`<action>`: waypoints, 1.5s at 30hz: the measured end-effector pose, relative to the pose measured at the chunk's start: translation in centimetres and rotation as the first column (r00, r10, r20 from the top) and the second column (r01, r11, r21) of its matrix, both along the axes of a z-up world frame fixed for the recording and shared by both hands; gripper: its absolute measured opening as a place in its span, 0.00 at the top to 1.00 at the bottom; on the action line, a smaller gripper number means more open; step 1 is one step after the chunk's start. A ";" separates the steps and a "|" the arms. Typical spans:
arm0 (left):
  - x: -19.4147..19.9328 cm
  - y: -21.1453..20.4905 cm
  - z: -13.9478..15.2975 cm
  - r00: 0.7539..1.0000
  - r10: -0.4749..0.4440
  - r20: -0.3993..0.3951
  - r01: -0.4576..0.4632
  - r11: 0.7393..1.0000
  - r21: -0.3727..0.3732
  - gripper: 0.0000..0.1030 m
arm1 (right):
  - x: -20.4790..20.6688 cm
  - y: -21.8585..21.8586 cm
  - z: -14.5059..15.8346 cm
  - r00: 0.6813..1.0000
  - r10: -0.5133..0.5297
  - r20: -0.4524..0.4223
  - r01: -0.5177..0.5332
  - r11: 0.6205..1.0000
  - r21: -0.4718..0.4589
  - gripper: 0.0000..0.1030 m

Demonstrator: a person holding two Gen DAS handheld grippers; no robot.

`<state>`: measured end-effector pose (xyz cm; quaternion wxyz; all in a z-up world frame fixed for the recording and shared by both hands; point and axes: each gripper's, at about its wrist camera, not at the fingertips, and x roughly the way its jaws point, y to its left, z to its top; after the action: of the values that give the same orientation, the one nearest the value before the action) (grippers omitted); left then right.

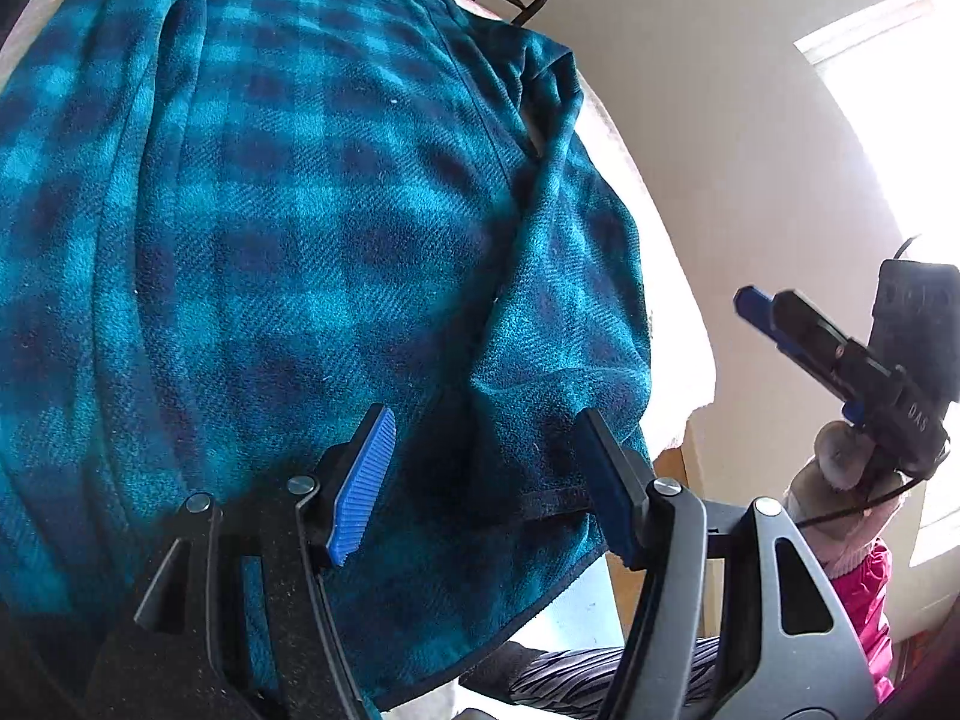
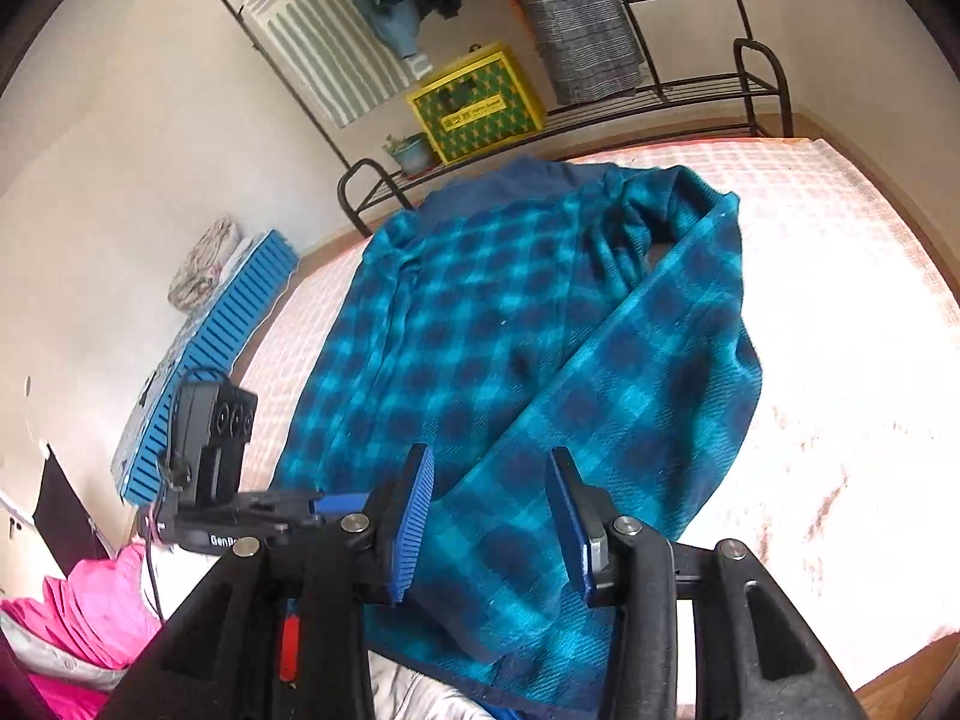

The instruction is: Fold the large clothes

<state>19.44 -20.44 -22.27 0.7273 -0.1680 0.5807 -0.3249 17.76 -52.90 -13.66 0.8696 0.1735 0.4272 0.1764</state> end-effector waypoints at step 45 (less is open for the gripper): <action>-5.7 -5.1 0.7 0.957 -0.267 0.110 0.265 0.964 0.029 0.96 | 27.1 1.7 3.6 0.974 -0.208 0.089 0.226 0.878 -0.422 0.97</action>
<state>13.76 -25.53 -21.61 0.7100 -0.0648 0.5580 -0.4247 44.88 -51.25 -10.10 0.9091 0.0210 0.4156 -0.0168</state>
